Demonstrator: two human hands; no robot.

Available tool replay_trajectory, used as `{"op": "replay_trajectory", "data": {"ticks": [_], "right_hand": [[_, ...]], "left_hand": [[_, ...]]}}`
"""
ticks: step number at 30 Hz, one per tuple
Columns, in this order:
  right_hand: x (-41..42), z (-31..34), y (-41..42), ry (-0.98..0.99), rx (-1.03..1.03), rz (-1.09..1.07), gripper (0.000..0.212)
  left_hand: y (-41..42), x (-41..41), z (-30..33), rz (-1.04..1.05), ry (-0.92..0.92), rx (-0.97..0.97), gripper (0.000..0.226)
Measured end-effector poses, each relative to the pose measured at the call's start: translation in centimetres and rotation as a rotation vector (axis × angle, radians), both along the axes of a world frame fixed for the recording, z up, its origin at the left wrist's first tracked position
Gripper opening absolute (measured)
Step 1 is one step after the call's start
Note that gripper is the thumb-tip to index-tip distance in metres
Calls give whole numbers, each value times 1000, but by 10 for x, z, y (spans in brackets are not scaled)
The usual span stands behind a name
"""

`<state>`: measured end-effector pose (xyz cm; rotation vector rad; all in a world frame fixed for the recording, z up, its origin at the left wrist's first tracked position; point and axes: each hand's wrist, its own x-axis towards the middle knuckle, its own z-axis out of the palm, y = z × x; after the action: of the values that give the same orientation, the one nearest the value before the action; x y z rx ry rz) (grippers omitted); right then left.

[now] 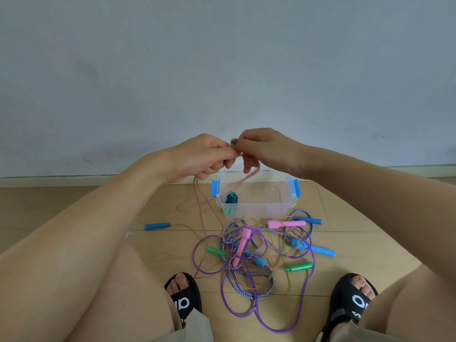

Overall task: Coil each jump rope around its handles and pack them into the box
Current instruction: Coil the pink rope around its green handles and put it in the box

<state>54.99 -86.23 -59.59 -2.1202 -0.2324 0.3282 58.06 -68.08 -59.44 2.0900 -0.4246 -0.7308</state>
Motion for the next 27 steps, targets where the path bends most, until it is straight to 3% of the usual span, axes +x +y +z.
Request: {"op": "replay_trajectory", "data": {"ticks": [5, 9, 11, 16, 18, 21, 24, 27], "right_hand": [[10, 2, -13, 46, 139, -80, 17], [20, -2, -51, 112, 104, -128, 17], [25, -8, -75, 115, 13, -171, 17], [30, -31, -111, 196, -467, -153, 25], [27, -33, -96, 316, -381, -127, 44], [23, -23, -55, 323, -55, -44, 62], [15, -7, -14, 334, 168, 104, 57], [5, 1, 1, 194, 90, 182, 41]], "left_hand": [[8, 0, 3, -19, 55, 9, 39], [25, 3, 2, -20, 72, 52, 41], [30, 4, 1, -25, 106, 74, 41], [35, 1, 1, -47, 120, 149, 36], [30, -1, 2, -44, 106, 105, 35], [16, -4, 4, -74, 87, 44, 36], [7, -6, 5, -79, 72, 37, 36], [10, -4, 5, -76, 64, 44, 36]]}}
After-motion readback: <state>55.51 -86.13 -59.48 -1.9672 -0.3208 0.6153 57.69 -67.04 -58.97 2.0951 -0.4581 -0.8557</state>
